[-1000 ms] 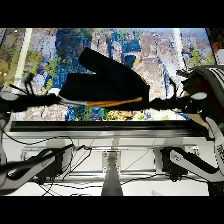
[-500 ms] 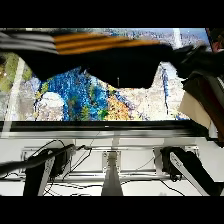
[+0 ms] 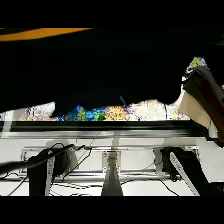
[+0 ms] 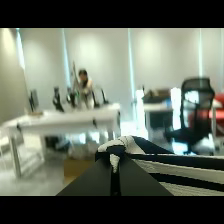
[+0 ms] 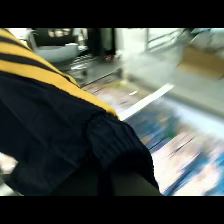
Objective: Fold the clothes and pants, and hang the long-sleeved shirts on hangers.
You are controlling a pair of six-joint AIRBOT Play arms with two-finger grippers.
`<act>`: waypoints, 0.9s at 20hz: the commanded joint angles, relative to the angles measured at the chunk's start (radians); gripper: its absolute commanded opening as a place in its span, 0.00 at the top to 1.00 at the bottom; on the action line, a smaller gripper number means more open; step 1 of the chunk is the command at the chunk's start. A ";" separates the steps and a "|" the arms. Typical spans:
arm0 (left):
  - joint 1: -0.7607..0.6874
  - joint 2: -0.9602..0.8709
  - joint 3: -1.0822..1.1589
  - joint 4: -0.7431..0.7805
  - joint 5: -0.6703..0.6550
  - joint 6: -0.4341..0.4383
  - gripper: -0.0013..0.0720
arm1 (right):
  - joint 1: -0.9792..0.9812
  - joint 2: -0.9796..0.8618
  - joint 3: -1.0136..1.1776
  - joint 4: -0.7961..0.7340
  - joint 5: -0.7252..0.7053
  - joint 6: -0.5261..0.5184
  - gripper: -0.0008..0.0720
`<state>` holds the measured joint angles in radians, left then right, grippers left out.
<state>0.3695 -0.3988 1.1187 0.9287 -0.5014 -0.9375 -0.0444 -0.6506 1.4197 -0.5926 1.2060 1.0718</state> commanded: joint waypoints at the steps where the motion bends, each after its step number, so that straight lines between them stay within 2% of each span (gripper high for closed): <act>1: 0.000 -0.177 0.001 0.032 -0.246 0.046 0.97 | 0.002 -0.056 -0.068 -0.037 0.101 0.183 0.95; 3: -0.029 -0.385 0.001 0.032 -0.389 0.049 0.97 | 0.002 -0.134 -0.153 -0.105 0.107 0.193 0.95; 4: -0.061 -0.480 0.001 0.037 -0.417 0.055 0.97 | 0.002 -0.180 -0.191 -0.146 0.095 0.192 0.95; 7: -0.196 -0.740 0.002 0.040 -0.384 0.063 0.97 | 0.002 -0.353 -0.291 -0.291 -0.015 0.192 0.95; 9: -0.264 -0.843 0.002 0.040 -0.325 0.061 0.97 | 0.001 -0.473 -0.302 -0.329 -0.099 0.192 0.95; 12: -0.315 -0.873 0.003 0.040 -0.261 0.036 0.97 | 0.001 -0.579 -0.302 -0.326 -0.249 0.192 0.95; 14: -0.323 -0.844 0.005 0.040 -0.291 0.005 0.97 | 0.000 -0.599 -0.302 -0.338 -0.317 0.192 0.95; 16: -0.325 -0.789 0.005 0.040 -0.395 -0.060 0.97 | 0.000 -0.599 -0.296 -0.379 -0.334 0.192 0.95; 18: -0.340 -0.724 0.004 0.040 -0.589 -0.143 0.97 | 0.000 -0.599 -0.278 -0.467 -0.285 0.192 0.95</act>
<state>0.0509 -1.1782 1.1225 0.9699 -0.8913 -0.9764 -0.0441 -1.2304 1.1297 -0.9627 0.9298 1.2621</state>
